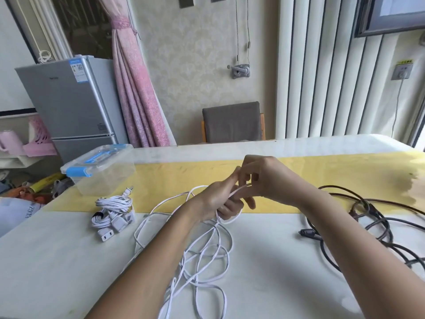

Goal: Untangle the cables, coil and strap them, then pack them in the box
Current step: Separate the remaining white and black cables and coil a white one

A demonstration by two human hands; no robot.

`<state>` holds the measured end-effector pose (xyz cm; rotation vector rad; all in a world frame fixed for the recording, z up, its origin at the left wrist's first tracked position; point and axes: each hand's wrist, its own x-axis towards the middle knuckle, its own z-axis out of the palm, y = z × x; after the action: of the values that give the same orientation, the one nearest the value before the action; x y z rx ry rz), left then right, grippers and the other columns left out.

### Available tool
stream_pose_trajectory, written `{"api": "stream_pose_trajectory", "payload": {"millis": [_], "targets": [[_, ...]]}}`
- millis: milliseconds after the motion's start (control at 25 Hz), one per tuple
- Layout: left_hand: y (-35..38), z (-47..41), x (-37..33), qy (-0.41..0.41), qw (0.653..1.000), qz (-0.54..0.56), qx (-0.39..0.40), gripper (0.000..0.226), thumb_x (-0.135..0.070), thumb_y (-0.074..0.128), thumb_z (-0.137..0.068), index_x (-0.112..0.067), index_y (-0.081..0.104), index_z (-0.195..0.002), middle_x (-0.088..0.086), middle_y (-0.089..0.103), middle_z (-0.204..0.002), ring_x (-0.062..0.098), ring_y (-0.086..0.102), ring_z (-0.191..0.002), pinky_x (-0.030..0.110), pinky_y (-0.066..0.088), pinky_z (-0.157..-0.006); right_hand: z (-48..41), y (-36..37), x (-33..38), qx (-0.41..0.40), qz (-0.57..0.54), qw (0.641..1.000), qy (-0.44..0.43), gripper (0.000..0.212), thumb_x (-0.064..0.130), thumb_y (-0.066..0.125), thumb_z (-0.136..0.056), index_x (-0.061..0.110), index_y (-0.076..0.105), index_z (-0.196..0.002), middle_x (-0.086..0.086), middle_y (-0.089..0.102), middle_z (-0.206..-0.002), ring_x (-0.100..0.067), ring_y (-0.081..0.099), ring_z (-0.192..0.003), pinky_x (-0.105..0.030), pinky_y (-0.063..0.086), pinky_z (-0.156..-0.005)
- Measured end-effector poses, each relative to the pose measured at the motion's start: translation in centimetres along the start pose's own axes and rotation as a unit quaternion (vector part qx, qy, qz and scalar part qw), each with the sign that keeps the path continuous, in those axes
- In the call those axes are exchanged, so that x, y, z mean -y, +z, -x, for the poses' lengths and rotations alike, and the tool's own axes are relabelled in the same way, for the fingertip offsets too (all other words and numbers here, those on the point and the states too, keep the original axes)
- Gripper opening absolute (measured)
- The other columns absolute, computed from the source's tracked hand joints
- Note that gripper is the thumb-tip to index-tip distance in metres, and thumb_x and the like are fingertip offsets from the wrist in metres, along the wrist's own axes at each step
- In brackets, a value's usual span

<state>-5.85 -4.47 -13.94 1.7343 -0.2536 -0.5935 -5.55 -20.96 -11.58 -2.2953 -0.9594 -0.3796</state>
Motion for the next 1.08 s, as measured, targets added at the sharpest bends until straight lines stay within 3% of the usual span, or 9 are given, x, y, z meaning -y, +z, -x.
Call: {"api": "stream_pose_trajectory", "payload": {"millis": [240,320,440,560,640,760,880,1000,1080], "targets": [[0.0,0.2,1.7,0.059,0.983,0.16,0.068,0.051,-0.055,0.039,-0.089,-0.014,0.066,-0.075,-0.008,0.018,-0.05,0.003,0.013,-0.036,0.017,0.01,-0.038,1.2,-1.1,-3.0,-0.138,-0.048,0.98,0.138,0.022,0.029,0.079,-0.076,0.023,0.061,-0.088,0.007,0.06,-0.092,-0.007,0.061,-0.078,-0.02,0.049,-0.068],[0.0,0.2,2.0,0.109,0.959,0.251,0.076,0.028,-0.039,0.062,-0.087,-0.014,0.068,-0.075,-0.006,0.036,-0.054,0.004,0.033,-0.039,0.015,0.026,-0.041,1.4,-0.6,-3.3,-0.175,-0.092,0.967,0.159,0.01,0.027,0.071,-0.084,0.02,0.063,-0.085,0.008,0.065,-0.082,-0.008,0.062,-0.073,-0.026,0.05,-0.068],[-0.9,0.2,2.2,0.156,0.883,0.422,0.132,0.011,-0.012,0.076,-0.076,-0.006,0.067,-0.08,0.001,0.05,-0.066,0.013,0.054,-0.057,0.023,0.05,-0.057,1.1,2.2,-1.8,-0.085,-0.229,0.961,0.126,0.019,0.037,0.062,-0.088,0.02,0.065,-0.081,0.015,0.064,-0.074,0.002,0.056,-0.071,-0.022,0.044,-0.073],[-1.7,0.9,1.7,0.139,0.833,0.493,0.207,0.013,-0.006,0.051,-0.093,-0.001,0.061,-0.087,0.0,0.034,-0.062,0.014,0.038,-0.052,0.023,0.032,-0.046,1.2,5.4,0.4,0.086,-0.308,0.945,0.068,0.015,0.038,0.062,-0.089,0.024,0.066,-0.091,0.006,0.066,-0.089,-0.002,0.055,-0.084,-0.023,0.045,-0.083],[-2.3,1.7,1.7,0.13,0.842,0.478,0.213,0.025,-0.012,0.041,-0.098,-0.004,0.056,-0.079,0.0,0.032,-0.057,0.013,0.028,-0.049,0.023,0.021,-0.042,1.6,6.4,1.3,0.168,-0.263,0.948,0.061,0.014,0.032,0.064,-0.09,0.02,0.067,-0.083,0.0,0.068,-0.078,-0.002,0.055,-0.071,-0.017,0.045,-0.071],[-2.8,2.8,1.7,0.128,0.829,0.462,0.289,0.033,-0.017,0.038,-0.101,-0.013,0.046,-0.069,-0.004,0.027,-0.045,0.007,0.018,-0.039,0.019,0.017,-0.037,1.9,7.1,1.5,0.207,-0.049,0.975,0.061,0.037,0.037,0.056,-0.094,0.021,0.061,-0.061,0.003,0.056,-0.056,-0.012,0.048,-0.055,-0.022,0.038,-0.056],[-3.1,3.5,2.2,0.155,0.868,0.338,0.33,0.028,-0.017,0.035,-0.102,-0.008,0.056,-0.086,-0.004,0.021,-0.046,0.005,0.012,-0.041,0.017,0.014,-0.037,1.4,6.6,0.2,0.131,0.18,0.968,0.116,0.037,0.036,0.047,-0.097,0.011,0.062,-0.073,-0.012,0.063,-0.077,-0.033,0.055,-0.075,-0.031,0.035,-0.06],[-3.5,3.2,2.7,0.142,0.899,0.217,0.353,0.031,-0.021,0.031,-0.103,-0.006,0.059,-0.108,-0.004,0.026,-0.049,0.004,0.019,-0.042,0.015,0.019,-0.039,1.4,4.3,-1.8,0.02,0.214,0.942,0.259,0.044,0.036,0.044,-0.099,0.012,0.044,-0.062,-0.005,0.05,-0.065,-0.032,0.047,-0.07,-0.03,0.029,-0.056],[-3.1,2.4,3.1,0.154,0.913,0.133,0.354,0.031,-0.031,0.04,-0.1,-0.015,0.065,-0.106,-0.008,0.035,-0.056,0.007,0.028,-0.05,0.014,0.027,-0.045,1.8,3.0,-3.1,-0.043,0.223,0.922,0.314,0.043,0.033,0.043,-0.099,0.012,0.042,-0.061,-0.001,0.038,-0.059,-0.031,0.045,-0.068,-0.03,0.029,-0.056]]}}
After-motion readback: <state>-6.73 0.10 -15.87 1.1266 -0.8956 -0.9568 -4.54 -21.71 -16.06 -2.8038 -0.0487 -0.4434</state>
